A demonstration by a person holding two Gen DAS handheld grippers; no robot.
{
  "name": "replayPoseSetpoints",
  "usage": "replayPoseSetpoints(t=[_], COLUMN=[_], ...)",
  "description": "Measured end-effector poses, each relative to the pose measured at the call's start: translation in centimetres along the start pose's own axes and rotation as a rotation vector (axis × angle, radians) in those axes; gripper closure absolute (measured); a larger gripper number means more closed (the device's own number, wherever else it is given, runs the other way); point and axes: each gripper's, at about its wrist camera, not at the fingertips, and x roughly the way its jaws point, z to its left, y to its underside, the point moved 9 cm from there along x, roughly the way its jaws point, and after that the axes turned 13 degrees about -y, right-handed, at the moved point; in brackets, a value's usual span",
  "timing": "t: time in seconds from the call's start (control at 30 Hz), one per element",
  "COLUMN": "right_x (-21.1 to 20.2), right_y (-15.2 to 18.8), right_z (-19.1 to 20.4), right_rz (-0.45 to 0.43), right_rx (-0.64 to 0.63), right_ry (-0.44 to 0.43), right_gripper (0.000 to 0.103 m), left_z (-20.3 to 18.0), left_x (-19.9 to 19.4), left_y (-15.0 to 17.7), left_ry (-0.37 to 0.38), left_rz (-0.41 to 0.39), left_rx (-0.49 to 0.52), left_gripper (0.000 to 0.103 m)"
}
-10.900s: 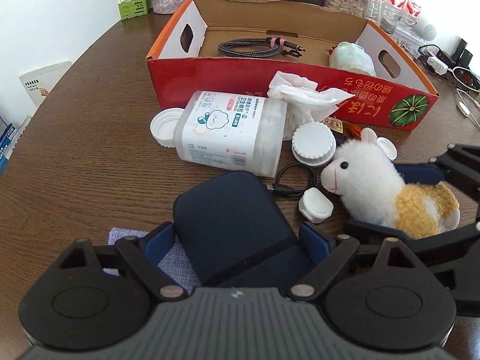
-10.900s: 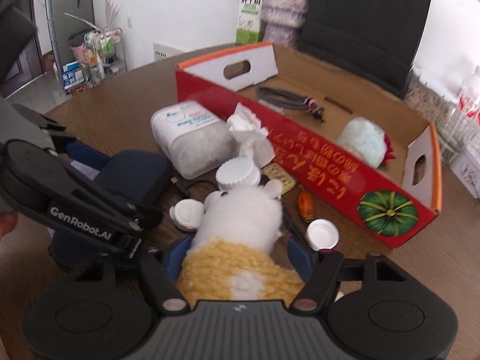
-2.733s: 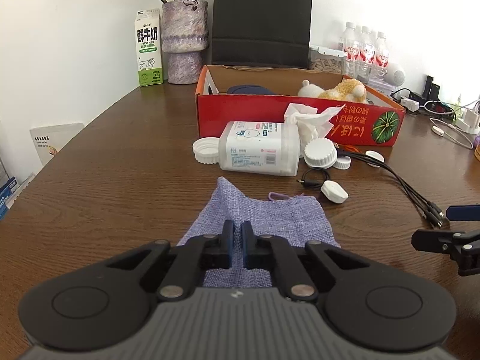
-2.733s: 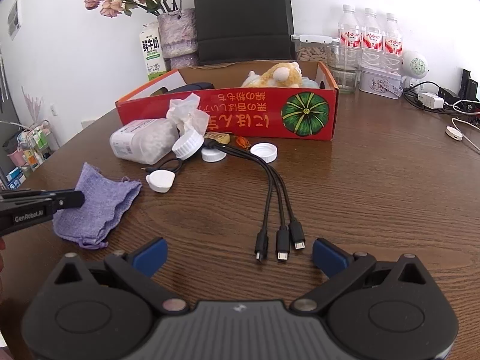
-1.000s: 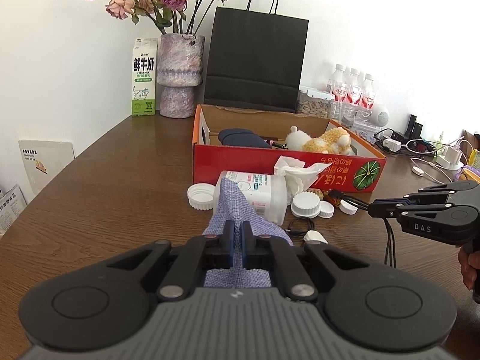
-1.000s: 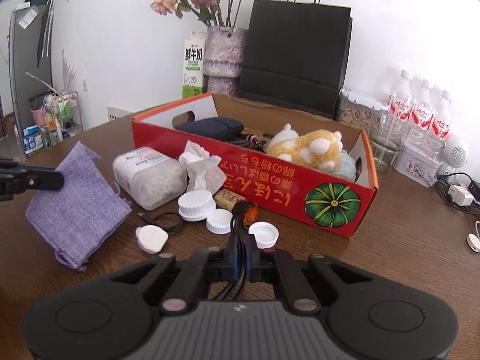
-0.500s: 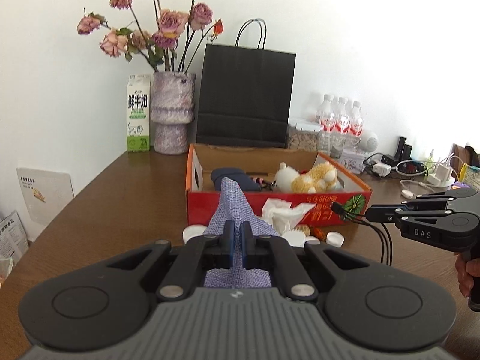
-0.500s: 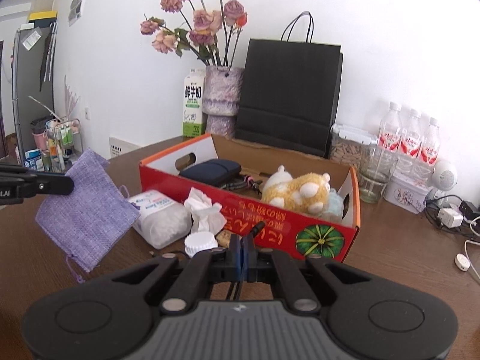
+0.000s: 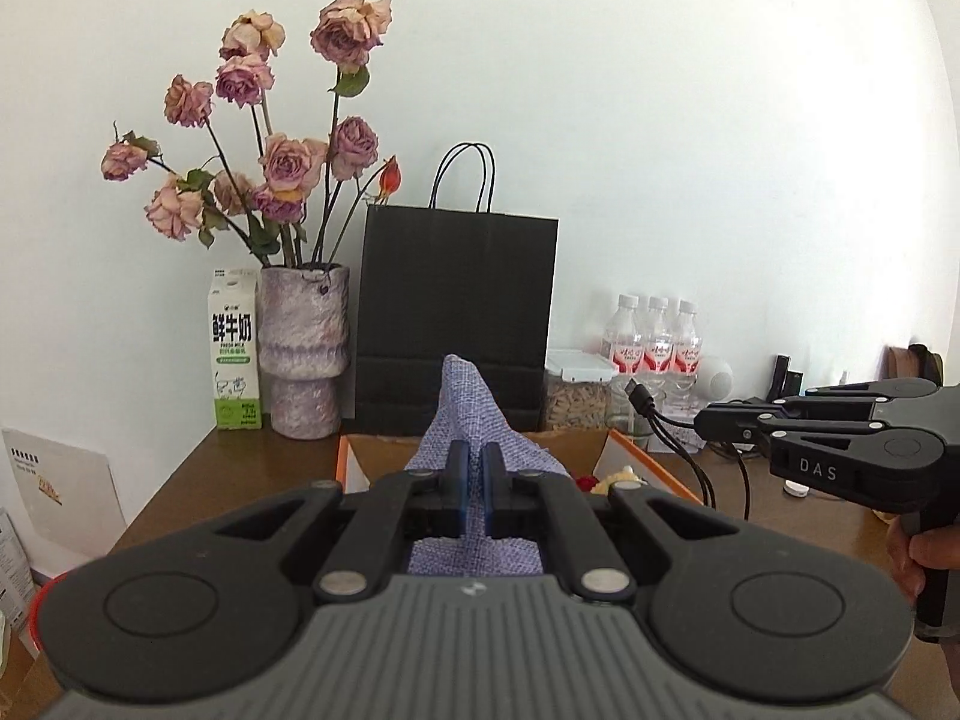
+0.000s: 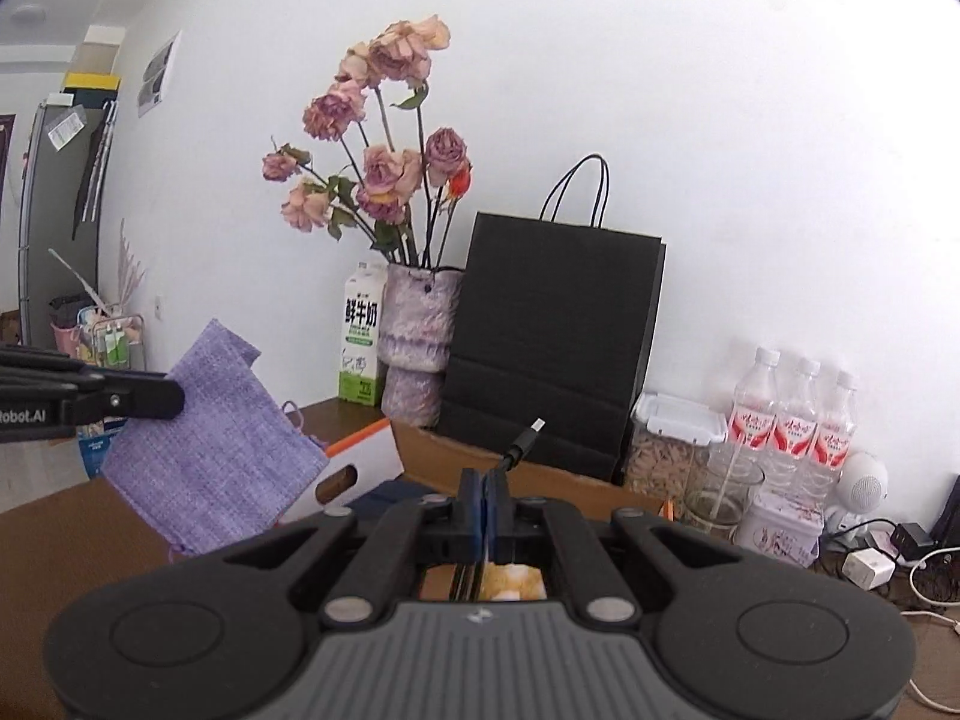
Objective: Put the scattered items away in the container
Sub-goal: 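Carry the cloth and cable into the box and open both tools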
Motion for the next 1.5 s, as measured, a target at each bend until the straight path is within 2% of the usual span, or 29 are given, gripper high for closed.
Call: replayPoseSetpoints(t=[0.2, 0.37, 0.47, 0.6, 0.8, 0.9, 1.07, 1.17, 1.2, 1.23, 1.27, 1.3, 1.33, 1.37, 1.4, 1.43, 1.47, 1.5], right_x=[3.1, 7.5, 10.7, 14.9, 18.1, 18.5, 18.1, 17.6, 17.4, 17.3, 17.1, 16.8, 16.5, 16.3, 16.0, 15.7, 15.4, 14.9], right_y=[-4.0, -4.6, -3.4, 0.0, 5.2, 6.4, 6.9, 6.5, 6.3, 6.2, 6.2, 6.2, 6.1, 6.1, 6.0, 5.9, 5.8, 5.6], right_z=[-2.1, -3.0, -3.7, -4.5, -5.2, -5.4, -5.8, -5.9, -6.0, -6.2, -6.2, -6.3, -6.2, -6.1, -6.1, -6.1, -6.1, -6.2], right_rz=[-0.058, -0.051, -0.035, 0.032, 0.106, 0.127, 0.125, 0.107, 0.103, 0.098, 0.092, 0.088, 0.087, 0.086, 0.081, 0.072, 0.063, 0.049], right_rx=[0.013, 0.036, 0.068, 0.128, 0.2, 0.211, 0.235, 0.238, 0.239, 0.243, 0.244, 0.241, 0.233, 0.229, 0.227, 0.227, 0.229, 0.235], right_ry=[0.009, -0.011, -0.016, -0.033, -0.039, -0.042, -0.045, -0.029, -0.022, -0.016, -0.01, -0.003, 0.002, 0.007, 0.011, 0.014, 0.019, 0.016], right_gripper=[0.102, 0.102, 0.102, 0.102, 0.102, 0.102, 0.101, 0.089, 0.074, 0.052, 0.041, 0.029, 0.022, 0.017, 0.007, 0.0, 0.0, 0.0], left_z=[-0.8, -1.1, -0.9, -0.4, -0.2, -0.1, -0.6, -0.6, -0.5, -0.4, -0.2, 0.0, 0.1, 0.2, 0.4, 0.6, 0.8, 1.0], left_x=[3.5, 7.6, 10.6, 15.1, 18.9, 19.7, 19.6, 19.4, 19.3, 19.2, 19.0, 18.8, 18.6, 18.2, 17.9, 17.6, 17.5, 17.3], left_y=[-2.8, -2.9, -1.7, 1.4, 6.7, 7.5, 7.6, 7.5, 7.4, 7.3, 7.2, 7.0, 6.6, 6.3, 6.0, 5.7, 5.5, 5.2], left_ry=[0.023, 0.032, 0.026, 0.016, -0.001, -0.015, -0.029, -0.05, -0.062, -0.068, -0.071, -0.084, -0.096, -0.106, -0.129, -0.151, -0.175, -0.186], left_rz=[-0.03, -0.008, 0.034, 0.136, 0.271, 0.286, 0.262, 0.248, 0.242, 0.234, 0.227, 0.215, 0.191, 0.161, 0.133, 0.115, 0.104, 0.087], left_rx=[-0.033, -0.062, -0.08, -0.097, -0.081, -0.069, -0.027, -0.014, -0.016, -0.02, -0.028, -0.036, -0.041, -0.042, -0.041, -0.04, -0.043, -0.05], left_gripper=[0.098, 0.098, 0.098, 0.098, 0.098, 0.098, 0.097, 0.092, 0.087, 0.074, 0.065, 0.044, 0.028, 0.023, 0.016, 0.005, 0.0, 0.0])
